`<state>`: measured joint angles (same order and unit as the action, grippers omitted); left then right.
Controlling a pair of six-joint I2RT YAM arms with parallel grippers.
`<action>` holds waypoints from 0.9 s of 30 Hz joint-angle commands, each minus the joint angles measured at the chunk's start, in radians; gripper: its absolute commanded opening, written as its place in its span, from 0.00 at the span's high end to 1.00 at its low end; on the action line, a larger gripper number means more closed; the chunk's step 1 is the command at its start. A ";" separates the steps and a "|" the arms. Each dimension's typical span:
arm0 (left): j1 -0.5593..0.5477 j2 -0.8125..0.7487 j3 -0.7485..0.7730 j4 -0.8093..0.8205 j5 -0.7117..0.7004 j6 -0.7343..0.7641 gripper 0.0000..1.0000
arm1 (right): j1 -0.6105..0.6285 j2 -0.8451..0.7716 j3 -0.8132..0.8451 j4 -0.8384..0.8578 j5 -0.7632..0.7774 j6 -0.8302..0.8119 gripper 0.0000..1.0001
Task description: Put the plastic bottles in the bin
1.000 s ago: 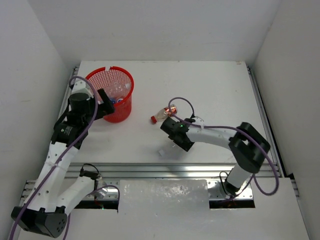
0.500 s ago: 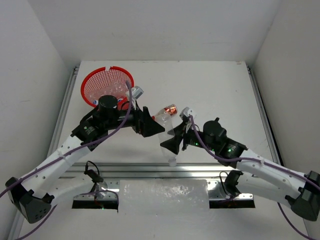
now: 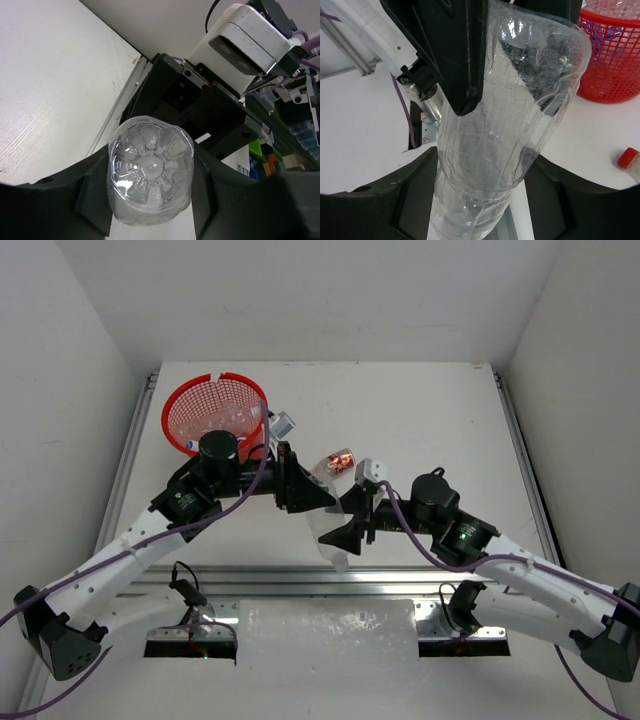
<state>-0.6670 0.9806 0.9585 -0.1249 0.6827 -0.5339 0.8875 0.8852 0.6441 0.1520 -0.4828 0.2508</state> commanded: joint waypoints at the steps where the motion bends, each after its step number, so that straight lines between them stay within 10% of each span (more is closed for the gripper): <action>1: -0.016 0.007 0.025 0.028 0.018 -0.014 1.00 | 0.005 -0.026 0.048 0.096 0.062 -0.016 0.75; 2: -0.016 0.004 0.035 0.002 0.003 -0.011 1.00 | 0.005 -0.032 0.046 0.095 0.097 -0.013 0.72; 5: -0.013 0.004 0.113 -0.124 -0.249 0.023 1.00 | 0.005 -0.068 0.020 0.084 0.275 0.016 0.01; 11: 0.126 0.154 0.561 -0.669 -1.082 0.000 1.00 | 0.005 -0.126 0.051 -0.271 0.883 0.111 0.01; 18: 0.317 0.291 0.854 -0.765 -1.363 0.094 1.00 | 0.004 -0.250 0.045 -0.479 1.087 0.186 0.01; 27: 0.372 0.386 0.823 -0.678 -1.381 0.115 1.00 | 0.004 -0.249 0.020 -0.483 1.057 0.183 0.01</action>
<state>-0.3080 1.3731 1.8042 -0.8448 -0.6460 -0.4454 0.8898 0.6270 0.6567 -0.3378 0.5537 0.4240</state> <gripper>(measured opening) 0.488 0.986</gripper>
